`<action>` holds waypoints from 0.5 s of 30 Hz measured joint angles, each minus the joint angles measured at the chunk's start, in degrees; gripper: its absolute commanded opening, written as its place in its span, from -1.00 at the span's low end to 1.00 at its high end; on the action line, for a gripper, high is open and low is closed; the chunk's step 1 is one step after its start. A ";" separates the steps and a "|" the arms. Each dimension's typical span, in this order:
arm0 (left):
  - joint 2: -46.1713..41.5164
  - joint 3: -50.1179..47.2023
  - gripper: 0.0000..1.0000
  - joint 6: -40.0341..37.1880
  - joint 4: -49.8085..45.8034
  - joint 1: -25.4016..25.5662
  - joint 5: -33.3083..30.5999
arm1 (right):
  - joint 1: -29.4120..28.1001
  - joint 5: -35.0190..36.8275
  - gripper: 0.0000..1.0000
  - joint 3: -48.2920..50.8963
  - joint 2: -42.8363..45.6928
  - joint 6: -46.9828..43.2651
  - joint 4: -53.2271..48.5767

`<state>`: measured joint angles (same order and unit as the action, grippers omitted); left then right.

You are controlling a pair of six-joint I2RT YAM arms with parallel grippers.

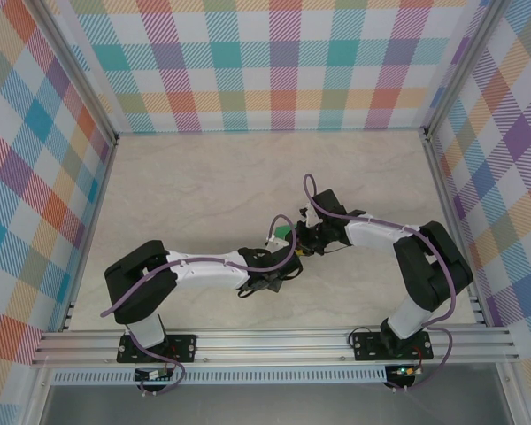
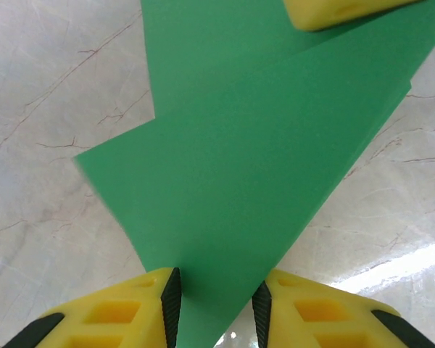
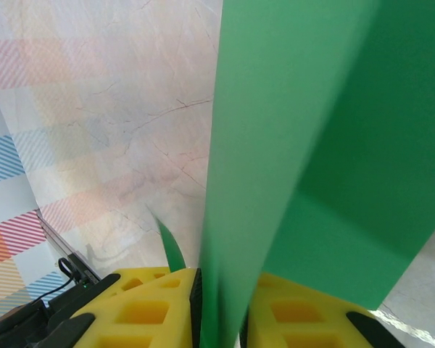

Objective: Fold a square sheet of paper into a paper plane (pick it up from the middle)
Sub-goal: Fourth fold the wing at the center of the table.

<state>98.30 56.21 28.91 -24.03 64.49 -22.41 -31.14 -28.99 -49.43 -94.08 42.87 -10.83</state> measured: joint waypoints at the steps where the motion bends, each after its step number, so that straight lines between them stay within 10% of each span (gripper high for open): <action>1: 0.09 0.00 -0.33 0.00 0.00 0.04 -0.17 | 0.00 0.00 -0.57 0.00 0.00 0.00 -0.02; 15: 0.33 0.00 -0.81 -0.24 0.07 0.28 -1.27 | 0.00 0.07 -0.57 -0.22 0.00 -0.04 -0.90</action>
<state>98.63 56.21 28.67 -23.97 64.77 -23.68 -31.14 -28.93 -49.65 -94.08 42.83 -11.73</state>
